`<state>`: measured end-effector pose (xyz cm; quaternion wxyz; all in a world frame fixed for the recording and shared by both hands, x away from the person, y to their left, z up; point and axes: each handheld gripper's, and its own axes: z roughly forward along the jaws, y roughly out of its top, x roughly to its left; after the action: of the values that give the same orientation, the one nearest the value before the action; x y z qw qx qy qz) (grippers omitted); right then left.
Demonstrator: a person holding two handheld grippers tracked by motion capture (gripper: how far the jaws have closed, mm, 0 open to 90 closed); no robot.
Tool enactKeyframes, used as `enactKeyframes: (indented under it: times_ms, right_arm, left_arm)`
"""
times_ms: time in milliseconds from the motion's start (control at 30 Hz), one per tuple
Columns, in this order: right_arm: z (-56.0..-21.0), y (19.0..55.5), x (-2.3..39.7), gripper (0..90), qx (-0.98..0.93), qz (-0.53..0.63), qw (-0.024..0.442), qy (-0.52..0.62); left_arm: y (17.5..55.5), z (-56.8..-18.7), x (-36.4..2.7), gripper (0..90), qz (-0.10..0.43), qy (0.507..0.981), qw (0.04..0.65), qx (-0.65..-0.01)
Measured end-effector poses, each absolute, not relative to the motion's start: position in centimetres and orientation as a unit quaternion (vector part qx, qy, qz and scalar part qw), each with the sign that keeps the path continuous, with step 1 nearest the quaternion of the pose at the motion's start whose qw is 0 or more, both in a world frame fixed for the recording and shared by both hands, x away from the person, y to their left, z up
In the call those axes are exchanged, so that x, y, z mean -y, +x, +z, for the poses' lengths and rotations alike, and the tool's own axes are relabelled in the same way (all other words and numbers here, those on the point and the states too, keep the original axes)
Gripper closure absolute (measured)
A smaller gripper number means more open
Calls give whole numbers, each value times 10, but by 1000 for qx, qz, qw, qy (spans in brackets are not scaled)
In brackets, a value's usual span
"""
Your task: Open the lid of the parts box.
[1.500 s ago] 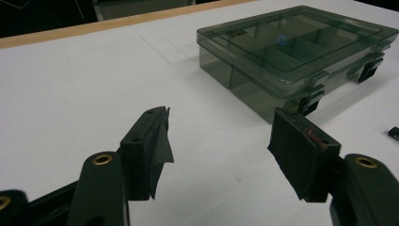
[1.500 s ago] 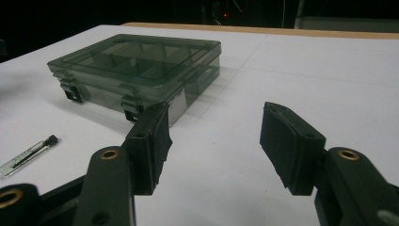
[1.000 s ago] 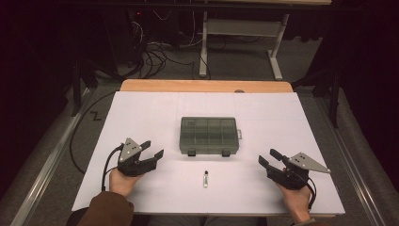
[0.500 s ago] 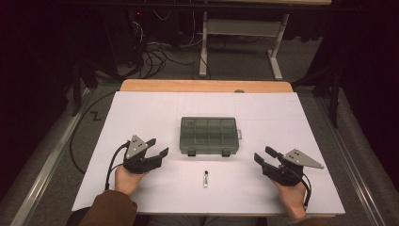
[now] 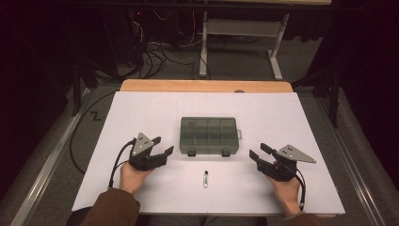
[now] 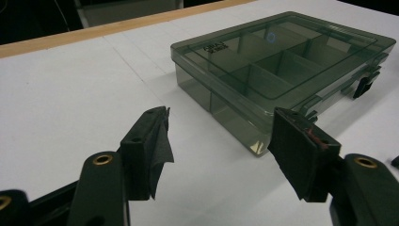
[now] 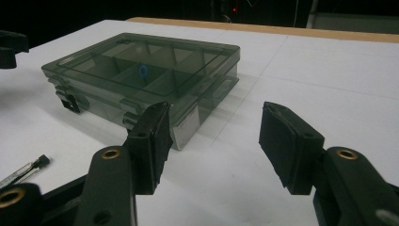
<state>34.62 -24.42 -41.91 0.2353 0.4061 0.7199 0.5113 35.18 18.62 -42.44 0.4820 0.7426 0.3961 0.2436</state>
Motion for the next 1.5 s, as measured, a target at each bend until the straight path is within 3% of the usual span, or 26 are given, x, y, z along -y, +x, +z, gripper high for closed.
enactKeyframes:
  times_ms: [800,967,1233,1500]
  right_arm:
    - [-410,368,233,521,-751,465,178,433]
    - [-406,371,233,579,-768,443,161,435]
    - [-402,380,229,768,-816,382,131,413]
    - [-395,389,221,885,-847,338,125,390]
  left_arm:
    - [371,-414,-169,431,176,775,438,-419]
    - [371,-406,-165,480,165,795,412,-414]
    - [377,-402,-159,535,142,826,364,-406]
    - [381,-395,-154,622,129,838,336,-410]
